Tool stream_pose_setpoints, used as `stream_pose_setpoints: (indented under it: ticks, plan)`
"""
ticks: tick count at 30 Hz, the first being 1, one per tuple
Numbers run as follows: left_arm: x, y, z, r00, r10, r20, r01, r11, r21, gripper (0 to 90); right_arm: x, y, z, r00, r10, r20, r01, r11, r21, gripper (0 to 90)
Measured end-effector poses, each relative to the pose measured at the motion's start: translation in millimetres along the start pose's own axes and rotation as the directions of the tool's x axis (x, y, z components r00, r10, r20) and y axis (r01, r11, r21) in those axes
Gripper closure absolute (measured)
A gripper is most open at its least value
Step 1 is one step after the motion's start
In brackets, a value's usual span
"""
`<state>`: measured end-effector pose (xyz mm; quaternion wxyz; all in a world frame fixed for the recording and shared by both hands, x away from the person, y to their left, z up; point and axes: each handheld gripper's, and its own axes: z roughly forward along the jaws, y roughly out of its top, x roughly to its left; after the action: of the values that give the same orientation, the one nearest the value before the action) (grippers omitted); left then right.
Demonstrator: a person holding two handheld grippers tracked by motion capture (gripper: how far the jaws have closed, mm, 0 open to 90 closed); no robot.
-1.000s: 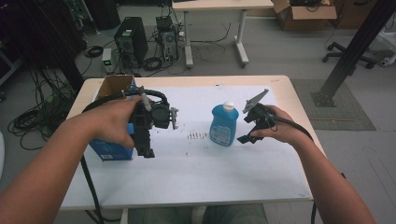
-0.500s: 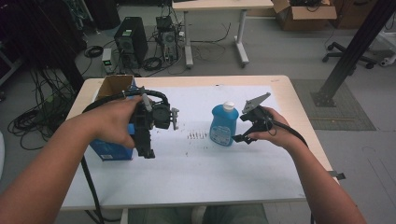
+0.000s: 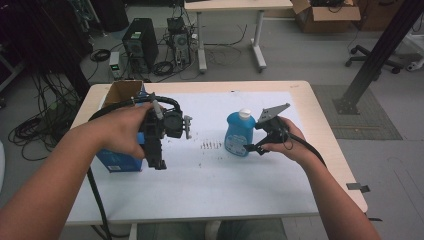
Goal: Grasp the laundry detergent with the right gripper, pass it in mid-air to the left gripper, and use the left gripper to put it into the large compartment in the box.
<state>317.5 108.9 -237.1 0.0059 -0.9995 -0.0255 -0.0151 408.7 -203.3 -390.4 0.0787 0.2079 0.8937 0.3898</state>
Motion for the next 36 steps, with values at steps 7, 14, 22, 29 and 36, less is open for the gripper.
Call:
stream_pose_setpoints:
  ticks: [7, 14, 22, 29, 36]
  plan:
    - [-0.5, 0.3, -0.1, 1.0, 0.0, 0.002, 0.0, 1.0, 0.003, 0.2, 3.3, -0.5, 5.6, 0.9999, 0.003, 0.014, -0.002, 0.999, -0.041, 2.9]
    - [-1.3, 0.3, 0.7, 1.0, 0.002, -0.001, -0.002, 1.0, 0.0, 0.2, 4.9, -1.2, 11.1, 0.9997, 0.012, 0.022, -0.01, 0.997, -0.082, 2.3]
    - [-2.1, -0.2, 0.9, 1.0, 0.0, -0.001, 0.0, 1.0, -0.004, 0.2, 7.1, -2.5, 20.6, 0.9994, 0.029, 0.017, -0.027, 0.994, -0.11, 1.9]
    - [-2.1, -0.9, 1.3, 1.0, 0.004, 0.0, -0.004, 1.0, -0.005, 0.2, 7.3, -4.7, 24.7, 0.9988, 0.047, 0.013, -0.044, 0.986, -0.162, 1.6]
    - [-1.6, -1.2, 2.7, 1.0, 0.004, 0.002, -0.004, 1.0, -0.005, 0.2, 8.4, -6.6, 26.3, 0.9981, 0.058, 0.019, -0.053, 0.979, -0.194, 1.3]
